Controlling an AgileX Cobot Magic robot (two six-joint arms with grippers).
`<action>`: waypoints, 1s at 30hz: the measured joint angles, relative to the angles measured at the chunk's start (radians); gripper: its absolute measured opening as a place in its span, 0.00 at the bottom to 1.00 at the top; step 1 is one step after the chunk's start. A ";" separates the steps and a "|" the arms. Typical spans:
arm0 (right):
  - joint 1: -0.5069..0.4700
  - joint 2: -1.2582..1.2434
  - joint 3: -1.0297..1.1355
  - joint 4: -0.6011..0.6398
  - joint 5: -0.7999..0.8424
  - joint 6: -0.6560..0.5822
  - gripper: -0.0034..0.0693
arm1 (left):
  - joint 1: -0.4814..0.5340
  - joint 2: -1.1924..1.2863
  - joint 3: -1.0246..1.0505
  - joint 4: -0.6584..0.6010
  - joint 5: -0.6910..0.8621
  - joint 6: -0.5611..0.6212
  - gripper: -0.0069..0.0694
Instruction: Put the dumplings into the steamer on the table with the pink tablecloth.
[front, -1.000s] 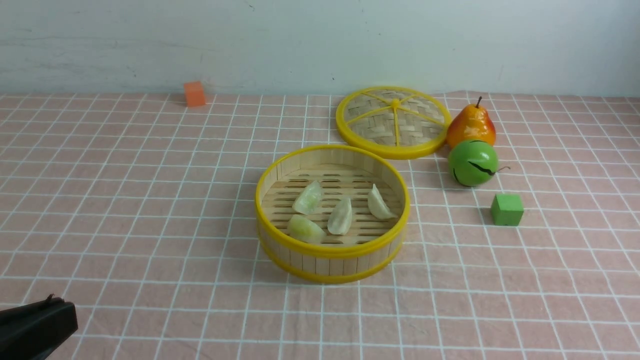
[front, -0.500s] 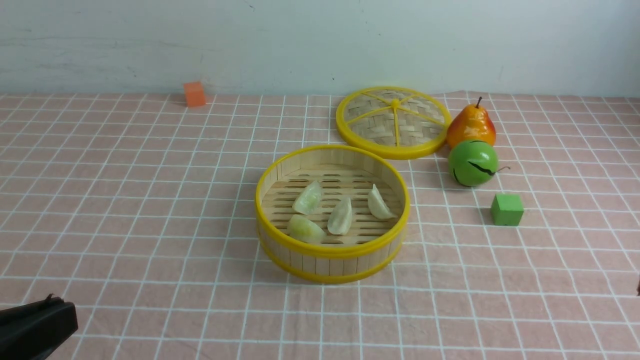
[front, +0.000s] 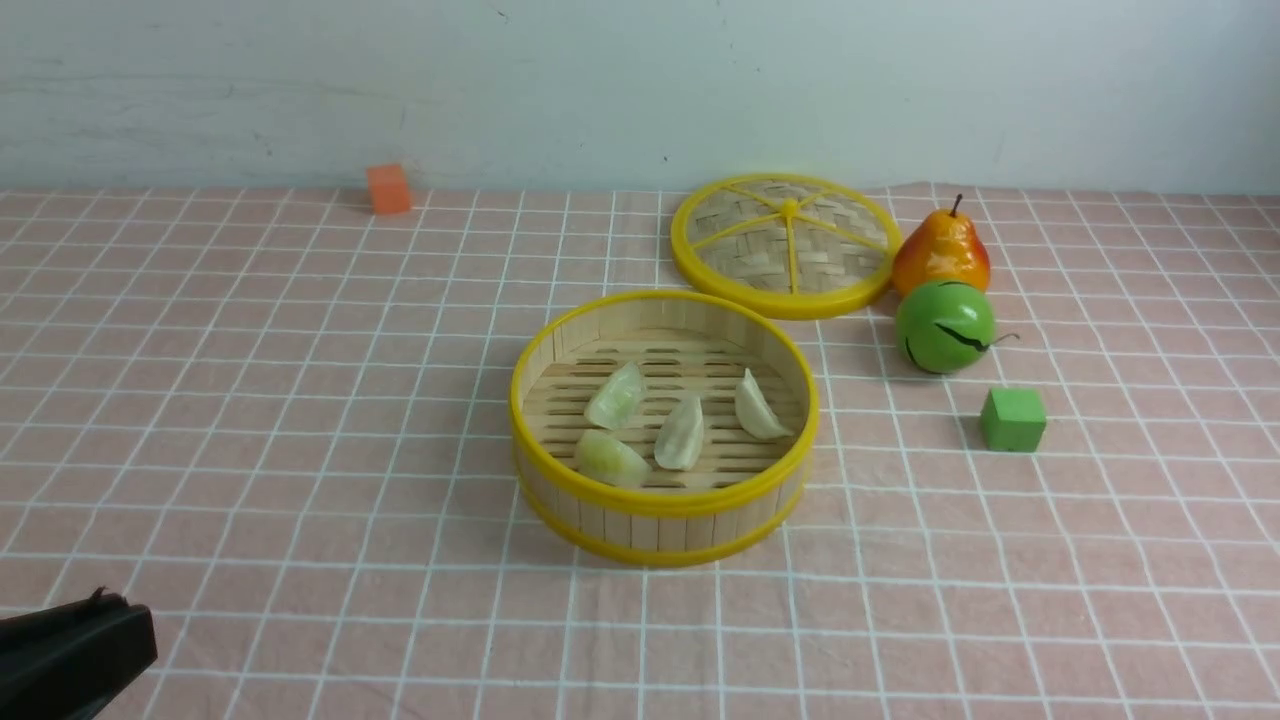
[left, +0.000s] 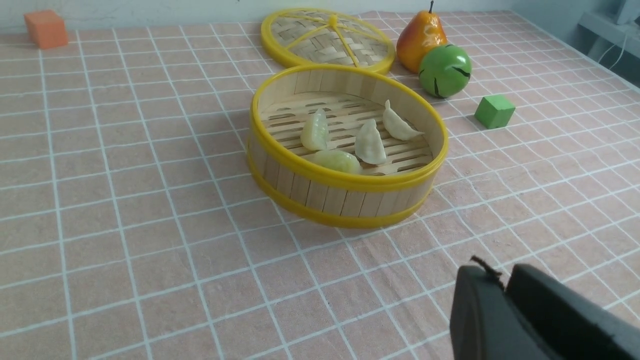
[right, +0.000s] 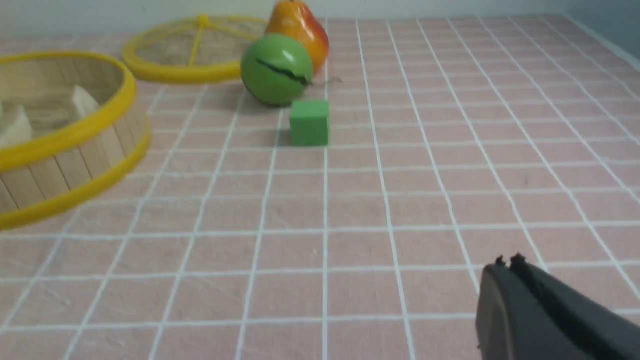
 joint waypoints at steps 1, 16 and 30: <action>0.000 0.000 0.006 -0.007 0.007 0.021 0.02 | 0.000 0.000 0.000 0.000 0.000 0.000 0.19; 0.000 -0.001 -0.001 0.011 0.057 0.047 0.02 | 0.000 0.000 0.000 0.000 0.000 0.000 0.21; 0.000 -0.001 -0.001 0.012 0.058 0.049 0.03 | 0.000 0.000 0.000 0.000 0.000 0.000 0.21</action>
